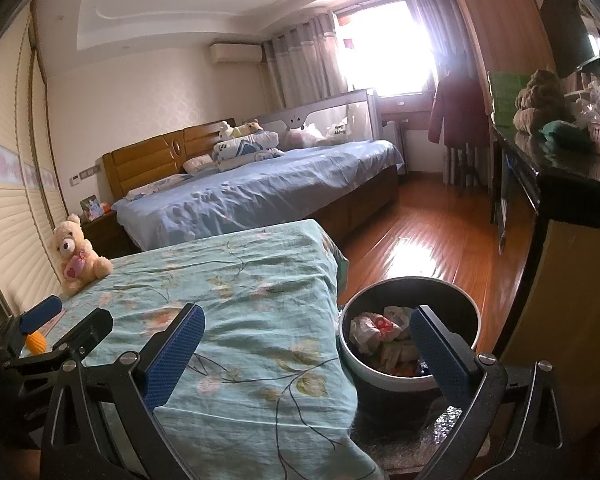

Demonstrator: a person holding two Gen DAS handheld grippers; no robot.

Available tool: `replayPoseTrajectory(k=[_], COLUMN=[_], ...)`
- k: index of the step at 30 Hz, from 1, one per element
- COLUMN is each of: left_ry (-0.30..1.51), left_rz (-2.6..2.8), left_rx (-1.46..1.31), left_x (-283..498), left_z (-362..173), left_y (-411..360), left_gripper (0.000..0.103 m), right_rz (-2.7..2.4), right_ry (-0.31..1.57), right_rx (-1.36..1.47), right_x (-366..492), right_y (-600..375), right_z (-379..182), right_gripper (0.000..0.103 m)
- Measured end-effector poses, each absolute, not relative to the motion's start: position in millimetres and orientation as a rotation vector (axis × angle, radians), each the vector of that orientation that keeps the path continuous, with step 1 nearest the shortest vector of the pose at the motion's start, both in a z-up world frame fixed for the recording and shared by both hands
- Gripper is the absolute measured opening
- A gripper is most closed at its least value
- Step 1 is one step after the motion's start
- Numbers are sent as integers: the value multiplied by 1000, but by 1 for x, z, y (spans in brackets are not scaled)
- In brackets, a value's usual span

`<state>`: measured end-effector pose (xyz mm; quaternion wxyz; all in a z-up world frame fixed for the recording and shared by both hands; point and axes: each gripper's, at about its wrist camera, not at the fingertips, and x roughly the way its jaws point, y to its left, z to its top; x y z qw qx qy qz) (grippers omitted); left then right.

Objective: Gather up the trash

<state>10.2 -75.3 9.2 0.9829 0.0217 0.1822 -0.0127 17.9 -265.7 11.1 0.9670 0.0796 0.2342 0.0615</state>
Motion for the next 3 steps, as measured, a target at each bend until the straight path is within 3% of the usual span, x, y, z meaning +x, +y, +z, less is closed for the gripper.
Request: replayPoseTrajectory(k=[3], left_ry=[380], left_rz=[-27], left_rx=[34], left_x=[12], left_z=[6], left_y=[-74], left_gripper=[103], right_rz=[124], right_ry=[486], right_rx=[163], right_x=[21], right_y=[-264], right_z=[9], right_gripper=[103])
